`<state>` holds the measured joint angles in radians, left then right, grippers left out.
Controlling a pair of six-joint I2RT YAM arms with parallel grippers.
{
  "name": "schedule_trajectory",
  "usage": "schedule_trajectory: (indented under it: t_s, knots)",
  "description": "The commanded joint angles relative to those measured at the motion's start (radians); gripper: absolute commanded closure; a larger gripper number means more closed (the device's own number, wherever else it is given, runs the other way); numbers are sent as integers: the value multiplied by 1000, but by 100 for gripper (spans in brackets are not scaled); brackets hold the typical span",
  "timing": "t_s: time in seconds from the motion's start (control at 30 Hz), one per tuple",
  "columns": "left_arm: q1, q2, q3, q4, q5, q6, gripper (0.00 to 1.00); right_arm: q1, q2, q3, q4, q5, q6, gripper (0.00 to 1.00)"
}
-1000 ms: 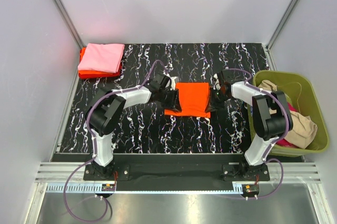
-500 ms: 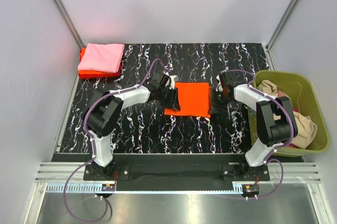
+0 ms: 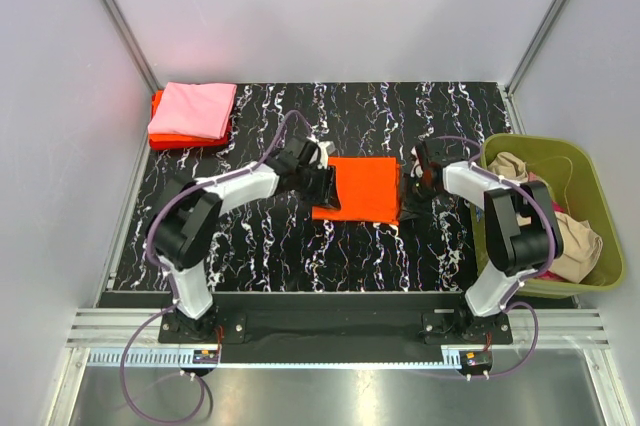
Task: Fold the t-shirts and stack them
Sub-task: Fold the tshirt
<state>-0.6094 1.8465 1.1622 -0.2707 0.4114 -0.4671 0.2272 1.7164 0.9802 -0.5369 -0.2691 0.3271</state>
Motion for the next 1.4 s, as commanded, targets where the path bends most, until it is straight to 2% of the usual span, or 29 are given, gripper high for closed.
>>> schedule_trajectory:
  t_s: [0.0,0.13,0.17,0.2,0.27,0.33,0.4,0.53,0.7,0.9,1.0,1.07,1.17,1.27,1.3,1.37]
  knots:
    - [7,-127,74,-51,-20,27,56,-2,-84,11,-8,27,12,98]
    - [80,-135,120,-75,53,39,57,-3,-123,54,-18,2,30,72]
    - [97,-129,125,-74,58,45,57,-9,-106,69,-20,1,27,56]
    - [112,-119,137,-76,67,50,57,-12,-89,104,-20,1,27,51]
    - [173,-61,160,-78,90,70,56,-44,-36,159,-6,-34,3,47]
    - [198,-17,189,-91,109,83,56,-74,14,205,-9,-67,-16,46]
    - [221,41,229,-107,113,96,48,-107,84,273,-5,-117,-36,46]
    - [229,115,278,-107,87,113,46,-135,234,386,-15,-173,-65,46]
    - [232,213,336,-99,64,125,45,-138,319,474,-15,-147,-80,45]
    - [234,247,320,-45,73,111,41,-141,405,537,-3,-191,-117,48]
    - [235,250,315,-25,82,102,40,-146,445,558,-3,-194,-120,61]
    - [238,252,312,-15,96,96,39,-147,465,571,0,-202,-123,76]
    - [238,263,310,-10,87,91,39,-146,480,584,3,-206,-126,83]
    - [241,272,289,-9,67,85,39,-146,471,583,5,-206,-114,79]
    - [241,269,281,1,67,78,39,-147,460,580,6,-206,-109,67]
    - [240,269,265,24,76,68,39,-146,419,566,6,-214,-99,60]
